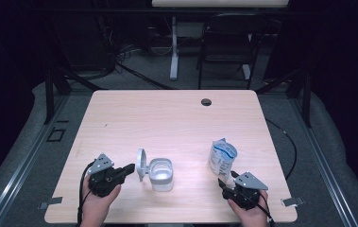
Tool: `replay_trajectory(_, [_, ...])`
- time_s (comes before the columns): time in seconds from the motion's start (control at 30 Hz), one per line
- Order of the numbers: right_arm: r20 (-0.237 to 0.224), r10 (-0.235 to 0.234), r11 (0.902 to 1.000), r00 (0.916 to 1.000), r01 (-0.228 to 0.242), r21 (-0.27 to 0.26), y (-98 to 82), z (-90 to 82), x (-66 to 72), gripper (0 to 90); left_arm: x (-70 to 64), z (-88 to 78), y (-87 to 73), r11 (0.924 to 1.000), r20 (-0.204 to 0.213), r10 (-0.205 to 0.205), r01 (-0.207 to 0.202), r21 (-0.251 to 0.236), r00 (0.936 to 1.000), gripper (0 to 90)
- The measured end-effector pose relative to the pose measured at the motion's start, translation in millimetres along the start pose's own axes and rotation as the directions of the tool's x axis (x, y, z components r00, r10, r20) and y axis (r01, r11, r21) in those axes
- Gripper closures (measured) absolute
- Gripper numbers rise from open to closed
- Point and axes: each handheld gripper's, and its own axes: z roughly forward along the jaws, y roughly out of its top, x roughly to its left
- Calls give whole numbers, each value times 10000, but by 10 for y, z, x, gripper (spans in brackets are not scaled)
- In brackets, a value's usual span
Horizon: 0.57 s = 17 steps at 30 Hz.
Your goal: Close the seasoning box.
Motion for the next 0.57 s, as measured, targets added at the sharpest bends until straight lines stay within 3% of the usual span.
replay_trajectory(0.33, [21, 296, 9991, 9996, -295, -302, -11, -55, -22, 421, -190, 107, 156, 9992, 455, 401, -399, -50, 9982, 900])
replay_trajectory(0.4, [25, 285, 9992, 9996, -284, -283, -8, -67, -14, 421, -220, 108, 167, 9982, 351, 596, -594, -70, 9976, 900])
replay_trajectory(0.57, [15, 273, 9990, 9996, -272, -356, 2, -88, 6, 421, -172, 26, 145, 9989, 118, 443, -441, -169, 9989, 896])
